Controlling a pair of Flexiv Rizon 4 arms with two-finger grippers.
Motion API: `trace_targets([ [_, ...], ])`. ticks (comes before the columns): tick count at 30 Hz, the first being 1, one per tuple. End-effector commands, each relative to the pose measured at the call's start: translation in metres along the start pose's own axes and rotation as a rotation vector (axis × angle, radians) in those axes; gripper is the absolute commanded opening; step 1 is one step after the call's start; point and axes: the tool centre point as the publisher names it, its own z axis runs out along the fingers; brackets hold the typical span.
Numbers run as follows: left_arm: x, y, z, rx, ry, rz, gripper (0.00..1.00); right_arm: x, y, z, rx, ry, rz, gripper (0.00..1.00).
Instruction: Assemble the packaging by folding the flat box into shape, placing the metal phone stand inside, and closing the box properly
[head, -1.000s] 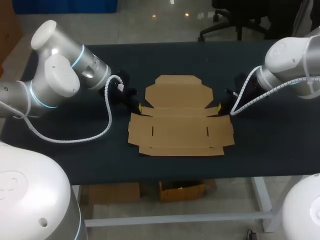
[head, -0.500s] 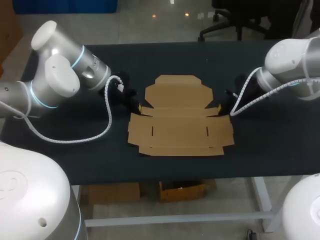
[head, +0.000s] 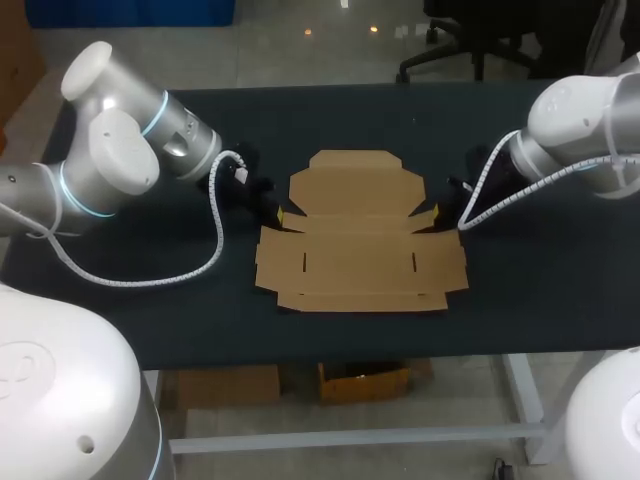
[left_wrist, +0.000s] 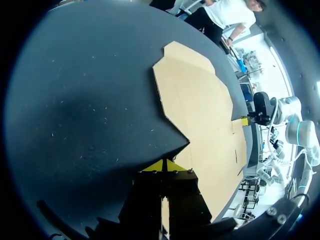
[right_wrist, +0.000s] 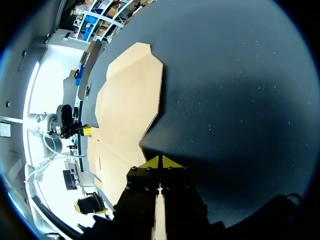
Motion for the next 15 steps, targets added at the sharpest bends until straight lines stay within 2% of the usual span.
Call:
trace_targets([
  [1,0.0038,0.0012,-0.0030,0.001,-0.010,0.002,0.00,0.0029,-0.0041,-0.0040,-0.009,-0.006,-0.003,0.00],
  [15,0.0070,-0.0001,0.0003,-0.010,-0.010,0.001,0.00,0.0039,-0.0051,-0.0011,-0.006,-0.005,-0.003,0.00],
])
